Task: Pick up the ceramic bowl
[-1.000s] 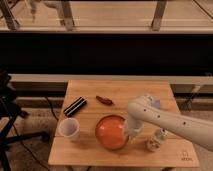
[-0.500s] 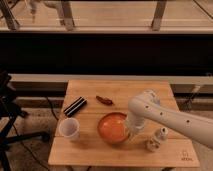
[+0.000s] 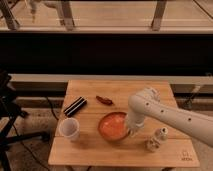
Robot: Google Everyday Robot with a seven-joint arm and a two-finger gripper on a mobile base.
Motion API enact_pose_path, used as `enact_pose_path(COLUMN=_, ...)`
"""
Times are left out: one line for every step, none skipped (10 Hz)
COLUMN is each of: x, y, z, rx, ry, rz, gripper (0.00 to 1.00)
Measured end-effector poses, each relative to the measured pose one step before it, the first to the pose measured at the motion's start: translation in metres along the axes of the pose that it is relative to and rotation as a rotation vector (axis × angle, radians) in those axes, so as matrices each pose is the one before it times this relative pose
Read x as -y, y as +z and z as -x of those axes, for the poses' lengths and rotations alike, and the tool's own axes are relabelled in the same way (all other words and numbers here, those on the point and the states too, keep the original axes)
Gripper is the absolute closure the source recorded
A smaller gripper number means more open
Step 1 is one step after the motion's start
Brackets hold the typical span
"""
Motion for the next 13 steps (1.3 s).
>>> enact_pose_path(x=0.00112, y=-0.00002, z=-0.00059, rx=-0.00105, ry=0.00279, rz=-0.00116, gripper=0.8)
enact_pose_path(x=0.00068, y=0.00046, z=-0.0004, rx=-0.00021, ry=0.00146, rz=-0.00031, gripper=0.73)
enact_pose_path(x=0.00109, y=-0.00088, z=-0.00055, rx=-0.00141, ry=0.00111, rz=-0.00169, gripper=0.66)
enact_pose_path(x=0.00141, y=-0.00079, z=-0.00094, rx=-0.00184, ry=0.00082, rz=-0.00158, gripper=0.61)
enact_pose_path(x=0.00151, y=-0.00119, z=-0.00022, rx=-0.00137, ry=-0.00084, rz=-0.00166, gripper=0.63)
enact_pose_path(x=0.00119, y=-0.00053, z=-0.00005, rx=0.00022, ry=-0.00027, rz=-0.00132, gripper=0.69)
enact_pose_path(x=0.00033, y=-0.00016, z=-0.0005, rx=-0.00069, ry=0.00211, rz=-0.00061, gripper=0.72)
enact_pose_path(x=-0.00112, y=0.00413, z=-0.00178, rx=0.00149, ry=0.00827, rz=0.00294, gripper=0.71)
enact_pose_path(x=0.00162, y=0.00364, z=-0.00173, rx=-0.00091, ry=0.00503, rz=-0.00284, gripper=0.63)
enact_pose_path(x=0.00177, y=0.00252, z=-0.00073, rx=-0.00108, ry=-0.00052, rz=-0.00232, gripper=0.55)
enact_pose_path(x=0.00264, y=-0.00043, z=-0.00024, rx=-0.00085, ry=-0.00161, rz=-0.00221, gripper=0.43)
enact_pose_path(x=0.00102, y=-0.00056, z=-0.00026, rx=0.00035, ry=0.00075, rz=-0.00161, gripper=0.35)
enact_pose_path(x=0.0004, y=-0.00031, z=-0.00082, rx=-0.00094, ry=0.00192, rz=-0.00072, gripper=0.26)
